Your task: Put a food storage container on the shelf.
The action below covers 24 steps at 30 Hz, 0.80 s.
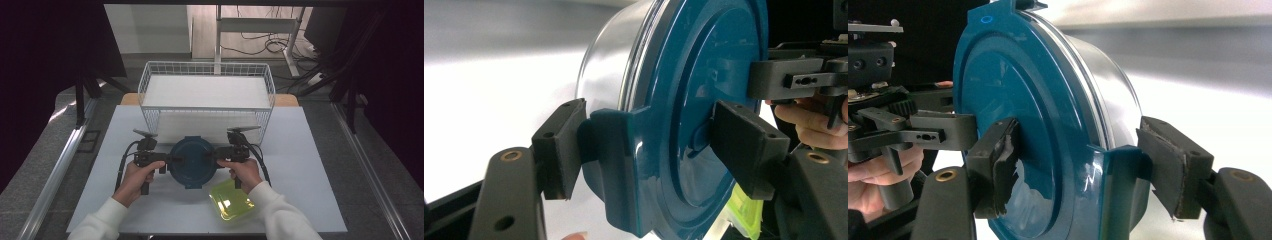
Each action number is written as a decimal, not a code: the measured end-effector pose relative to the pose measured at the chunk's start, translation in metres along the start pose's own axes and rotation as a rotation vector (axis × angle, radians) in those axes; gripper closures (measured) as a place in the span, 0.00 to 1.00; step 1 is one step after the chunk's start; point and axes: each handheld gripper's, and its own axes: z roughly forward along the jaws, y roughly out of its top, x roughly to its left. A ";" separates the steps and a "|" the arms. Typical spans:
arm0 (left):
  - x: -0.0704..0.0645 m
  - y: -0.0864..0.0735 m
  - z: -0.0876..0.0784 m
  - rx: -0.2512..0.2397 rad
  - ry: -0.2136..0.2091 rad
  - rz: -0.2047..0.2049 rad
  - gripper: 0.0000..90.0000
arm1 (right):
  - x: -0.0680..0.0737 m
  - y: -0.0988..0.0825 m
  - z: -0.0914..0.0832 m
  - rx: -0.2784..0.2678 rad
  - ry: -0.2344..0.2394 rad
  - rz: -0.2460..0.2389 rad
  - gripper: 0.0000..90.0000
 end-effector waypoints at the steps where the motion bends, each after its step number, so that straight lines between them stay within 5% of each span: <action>1: -0.002 0.001 -0.002 -0.001 0.000 0.004 0.36 | 0.001 0.000 -0.002 -0.007 0.001 -0.007 0.37; 24: -0.047 0.036 -0.027 -0.039 -0.006 0.076 0.37 | 0.031 0.024 -0.051 -0.102 -0.001 -0.066 0.38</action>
